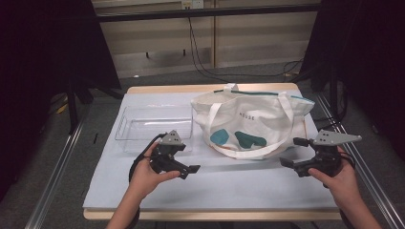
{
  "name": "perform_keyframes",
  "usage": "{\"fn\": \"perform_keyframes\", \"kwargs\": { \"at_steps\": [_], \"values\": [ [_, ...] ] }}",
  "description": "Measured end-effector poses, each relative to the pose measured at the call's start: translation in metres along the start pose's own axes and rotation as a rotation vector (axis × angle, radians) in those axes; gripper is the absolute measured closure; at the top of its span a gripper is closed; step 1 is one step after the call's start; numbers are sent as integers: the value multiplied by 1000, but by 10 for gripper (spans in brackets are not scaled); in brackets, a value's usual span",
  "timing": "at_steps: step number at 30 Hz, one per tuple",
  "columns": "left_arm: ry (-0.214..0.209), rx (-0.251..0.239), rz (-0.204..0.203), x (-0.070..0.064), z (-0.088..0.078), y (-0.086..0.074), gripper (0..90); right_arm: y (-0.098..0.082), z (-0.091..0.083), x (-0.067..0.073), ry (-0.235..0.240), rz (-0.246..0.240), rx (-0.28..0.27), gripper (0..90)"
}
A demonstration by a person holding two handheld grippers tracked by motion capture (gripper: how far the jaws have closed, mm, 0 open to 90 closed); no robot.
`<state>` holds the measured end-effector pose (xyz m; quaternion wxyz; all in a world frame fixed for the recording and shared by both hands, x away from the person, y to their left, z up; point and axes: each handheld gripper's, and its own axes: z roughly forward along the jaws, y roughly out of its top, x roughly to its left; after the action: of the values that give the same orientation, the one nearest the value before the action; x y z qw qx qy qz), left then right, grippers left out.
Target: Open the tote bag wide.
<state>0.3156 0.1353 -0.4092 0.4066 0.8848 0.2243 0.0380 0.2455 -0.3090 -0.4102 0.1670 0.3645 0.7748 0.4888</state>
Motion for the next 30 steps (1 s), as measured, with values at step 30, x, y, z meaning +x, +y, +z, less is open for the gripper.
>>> {"fn": "perform_keyframes", "kwargs": {
  "at_steps": [30],
  "values": [
    [5,-15,32,7,-5,49,78,20,-8,-22,2,19,12,62]
  ]
}}
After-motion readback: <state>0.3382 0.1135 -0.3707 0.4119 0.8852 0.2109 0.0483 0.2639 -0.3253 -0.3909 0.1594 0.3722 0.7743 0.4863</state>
